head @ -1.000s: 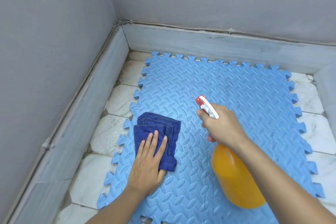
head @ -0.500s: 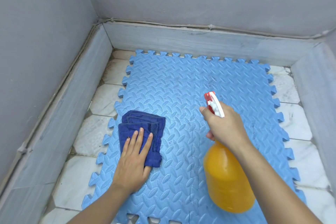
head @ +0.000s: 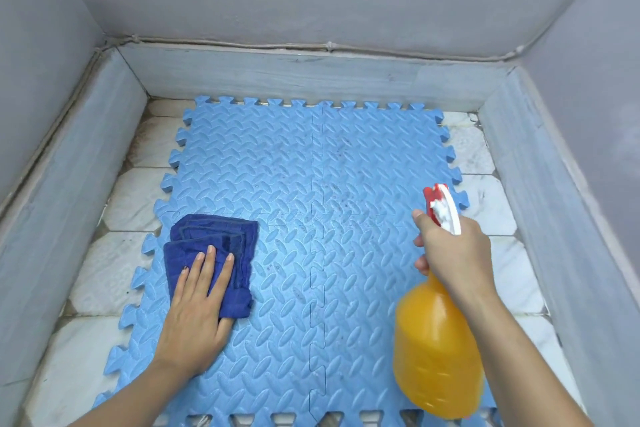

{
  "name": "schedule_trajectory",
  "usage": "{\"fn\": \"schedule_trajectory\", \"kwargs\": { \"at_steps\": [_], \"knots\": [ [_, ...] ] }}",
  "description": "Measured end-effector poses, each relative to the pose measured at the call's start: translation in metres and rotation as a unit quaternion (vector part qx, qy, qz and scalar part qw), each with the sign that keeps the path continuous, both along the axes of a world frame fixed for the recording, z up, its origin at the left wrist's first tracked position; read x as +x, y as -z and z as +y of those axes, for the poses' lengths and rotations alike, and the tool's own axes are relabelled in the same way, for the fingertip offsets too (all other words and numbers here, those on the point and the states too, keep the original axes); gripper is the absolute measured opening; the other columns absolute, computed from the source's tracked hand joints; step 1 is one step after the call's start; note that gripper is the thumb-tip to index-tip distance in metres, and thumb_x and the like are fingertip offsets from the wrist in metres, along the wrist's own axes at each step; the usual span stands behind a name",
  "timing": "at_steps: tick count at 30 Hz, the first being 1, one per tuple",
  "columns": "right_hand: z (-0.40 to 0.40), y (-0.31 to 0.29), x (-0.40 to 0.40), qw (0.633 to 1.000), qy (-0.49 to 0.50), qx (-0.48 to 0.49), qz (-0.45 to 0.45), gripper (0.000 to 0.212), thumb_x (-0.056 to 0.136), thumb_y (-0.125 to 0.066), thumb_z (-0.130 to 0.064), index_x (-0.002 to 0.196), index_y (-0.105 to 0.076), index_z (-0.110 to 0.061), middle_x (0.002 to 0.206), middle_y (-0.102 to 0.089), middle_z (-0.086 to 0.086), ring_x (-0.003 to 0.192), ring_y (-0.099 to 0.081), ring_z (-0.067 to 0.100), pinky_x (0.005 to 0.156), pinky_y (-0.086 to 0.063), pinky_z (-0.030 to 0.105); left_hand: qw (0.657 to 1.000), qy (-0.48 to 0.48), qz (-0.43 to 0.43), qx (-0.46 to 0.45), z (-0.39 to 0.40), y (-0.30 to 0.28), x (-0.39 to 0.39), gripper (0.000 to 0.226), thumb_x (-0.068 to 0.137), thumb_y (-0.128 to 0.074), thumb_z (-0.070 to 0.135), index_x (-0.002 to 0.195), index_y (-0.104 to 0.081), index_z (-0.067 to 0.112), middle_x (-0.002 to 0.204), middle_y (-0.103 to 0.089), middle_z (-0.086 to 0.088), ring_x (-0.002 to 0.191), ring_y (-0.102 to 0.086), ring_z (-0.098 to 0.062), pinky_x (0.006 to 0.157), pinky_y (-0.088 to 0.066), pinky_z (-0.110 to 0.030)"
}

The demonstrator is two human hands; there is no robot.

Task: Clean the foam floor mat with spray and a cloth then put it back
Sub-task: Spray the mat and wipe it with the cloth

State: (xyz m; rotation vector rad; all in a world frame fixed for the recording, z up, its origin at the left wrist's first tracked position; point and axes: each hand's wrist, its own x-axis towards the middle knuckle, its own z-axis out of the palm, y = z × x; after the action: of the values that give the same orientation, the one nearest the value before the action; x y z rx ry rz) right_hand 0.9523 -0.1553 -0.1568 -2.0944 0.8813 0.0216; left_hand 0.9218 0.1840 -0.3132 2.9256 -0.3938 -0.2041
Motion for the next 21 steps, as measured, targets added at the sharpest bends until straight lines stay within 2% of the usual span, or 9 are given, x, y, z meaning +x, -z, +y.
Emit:
{"fn": "schedule_trajectory", "kwargs": {
  "at_steps": [6, 11, 16, 18, 21],
  "knots": [
    [-0.018, -0.005, -0.024, 1.000, 0.002, 0.000, -0.002, 0.031, 0.090, -0.062, -0.039, 0.082, -0.055, -0.010, 0.064, -0.059, 0.007, 0.040, -0.064, 0.016, 0.061, -0.059, 0.042, 1.000, 0.005, -0.014, 0.000, -0.001, 0.002, 0.001, 0.075, 0.081, -0.034, 0.036, 0.151, -0.023, 0.013, 0.160, -0.011, -0.011, 0.147, -0.011, -0.029, 0.119, -0.006, -0.042],
    [-0.021, -0.002, -0.039, 1.000, 0.000, -0.010, 0.016, 0.035, 0.092, -0.060, -0.038, 0.084, -0.059, -0.005, 0.079, -0.069, 0.017, 0.034, -0.059, 0.013, 0.061, -0.059, 0.041, 1.000, 0.004, -0.014, 0.020, -0.003, 0.002, 0.001, 0.074, 0.082, -0.031, 0.036, 0.151, -0.021, 0.013, 0.160, -0.011, -0.014, 0.147, -0.011, -0.031, 0.119, -0.004, -0.042],
    [-0.014, 0.002, -0.052, 0.998, -0.038, -0.010, 0.058, 0.029, 0.088, -0.063, -0.042, 0.082, -0.056, -0.014, 0.063, -0.060, 0.002, 0.039, -0.064, 0.013, 0.064, -0.058, 0.038, 1.000, 0.001, 0.007, 0.025, -0.002, 0.000, 0.000, 0.072, 0.084, -0.028, 0.038, 0.152, -0.017, 0.020, 0.160, -0.007, -0.013, 0.147, -0.009, -0.032, 0.118, -0.008, -0.045],
    [-0.008, 0.006, -0.052, 0.997, -0.042, -0.010, 0.064, 0.029, 0.089, -0.062, -0.040, 0.076, -0.053, -0.015, 0.060, -0.058, 0.002, 0.038, -0.063, 0.015, 0.060, -0.058, 0.036, 1.000, -0.005, 0.012, 0.014, -0.002, 0.000, 0.000, 0.070, 0.084, -0.028, 0.038, 0.152, -0.020, 0.024, 0.160, -0.008, -0.012, 0.147, -0.010, -0.031, 0.118, -0.010, -0.046],
    [0.003, 0.013, -0.048, 0.993, -0.080, -0.031, 0.079, 0.036, 0.091, -0.059, -0.039, 0.069, -0.053, -0.012, 0.061, -0.062, 0.007, 0.039, -0.064, 0.017, 0.064, -0.059, 0.041, 1.000, -0.016, 0.010, -0.010, -0.003, -0.001, 0.003, 0.064, 0.087, -0.034, 0.033, 0.150, -0.028, 0.024, 0.159, -0.015, -0.011, 0.146, -0.015, -0.030, 0.118, -0.014, -0.043]
  ]
}}
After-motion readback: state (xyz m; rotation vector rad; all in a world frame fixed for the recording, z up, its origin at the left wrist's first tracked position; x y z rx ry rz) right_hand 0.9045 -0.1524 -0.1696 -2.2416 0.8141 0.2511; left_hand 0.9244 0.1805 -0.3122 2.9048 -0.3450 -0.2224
